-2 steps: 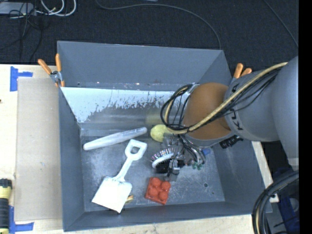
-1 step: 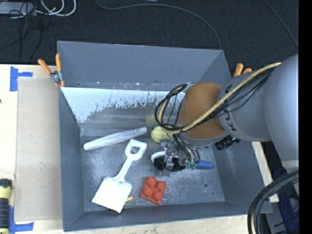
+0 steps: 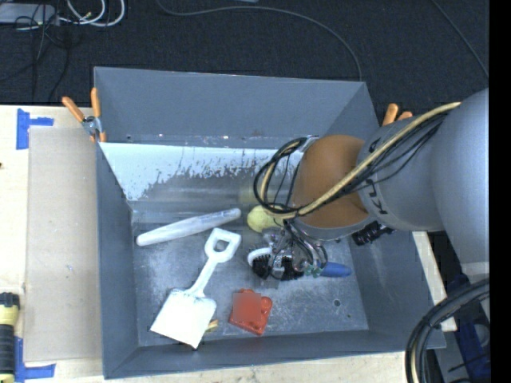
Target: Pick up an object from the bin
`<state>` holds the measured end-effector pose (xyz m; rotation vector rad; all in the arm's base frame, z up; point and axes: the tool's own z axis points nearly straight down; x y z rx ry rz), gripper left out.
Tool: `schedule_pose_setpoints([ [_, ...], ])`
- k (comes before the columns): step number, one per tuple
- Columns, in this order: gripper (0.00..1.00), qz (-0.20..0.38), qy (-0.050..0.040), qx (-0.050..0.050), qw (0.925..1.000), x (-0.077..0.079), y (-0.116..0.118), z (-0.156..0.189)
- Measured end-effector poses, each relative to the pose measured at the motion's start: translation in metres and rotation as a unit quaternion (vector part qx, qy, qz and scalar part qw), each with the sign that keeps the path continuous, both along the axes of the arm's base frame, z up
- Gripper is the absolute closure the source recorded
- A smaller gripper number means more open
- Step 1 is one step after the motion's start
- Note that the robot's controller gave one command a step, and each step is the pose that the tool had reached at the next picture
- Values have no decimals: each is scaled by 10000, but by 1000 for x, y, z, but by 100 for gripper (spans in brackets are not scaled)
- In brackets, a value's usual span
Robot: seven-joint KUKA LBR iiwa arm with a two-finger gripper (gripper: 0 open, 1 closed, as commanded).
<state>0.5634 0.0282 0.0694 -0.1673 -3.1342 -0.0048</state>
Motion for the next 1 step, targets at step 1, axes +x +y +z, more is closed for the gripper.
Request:
schedule_pose_setpoints([
  [1,100,-1,25,-1,10000,-2,0,6],
])
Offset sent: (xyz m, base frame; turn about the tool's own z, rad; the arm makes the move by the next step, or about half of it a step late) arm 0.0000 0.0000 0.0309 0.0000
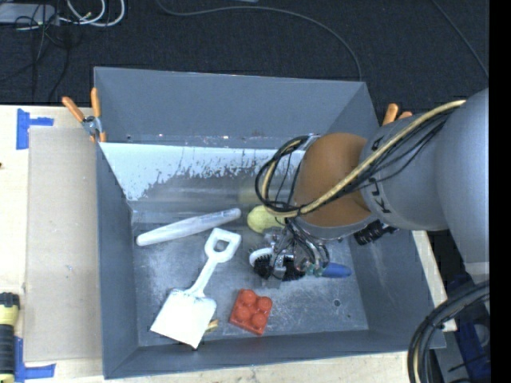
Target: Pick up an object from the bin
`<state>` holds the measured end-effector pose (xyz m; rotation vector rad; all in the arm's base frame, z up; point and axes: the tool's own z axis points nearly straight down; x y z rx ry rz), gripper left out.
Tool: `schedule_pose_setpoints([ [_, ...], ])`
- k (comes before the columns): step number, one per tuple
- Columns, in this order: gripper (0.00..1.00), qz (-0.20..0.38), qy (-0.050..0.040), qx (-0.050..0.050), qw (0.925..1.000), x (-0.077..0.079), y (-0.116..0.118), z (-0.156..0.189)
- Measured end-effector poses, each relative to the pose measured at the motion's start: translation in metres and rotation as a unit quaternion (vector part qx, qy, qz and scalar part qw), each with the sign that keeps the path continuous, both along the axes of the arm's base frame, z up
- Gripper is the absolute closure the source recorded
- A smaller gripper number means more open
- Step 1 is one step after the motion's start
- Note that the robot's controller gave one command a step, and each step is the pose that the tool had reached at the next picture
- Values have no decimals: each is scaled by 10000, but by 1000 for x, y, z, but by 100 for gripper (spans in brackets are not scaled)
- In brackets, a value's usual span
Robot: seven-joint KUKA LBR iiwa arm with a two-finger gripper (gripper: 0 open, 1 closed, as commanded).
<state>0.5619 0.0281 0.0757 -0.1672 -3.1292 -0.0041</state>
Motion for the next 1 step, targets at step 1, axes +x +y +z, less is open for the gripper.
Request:
schedule_pose_setpoints([
  [1,100,-5,-17,3,10000,1,0,14],
])
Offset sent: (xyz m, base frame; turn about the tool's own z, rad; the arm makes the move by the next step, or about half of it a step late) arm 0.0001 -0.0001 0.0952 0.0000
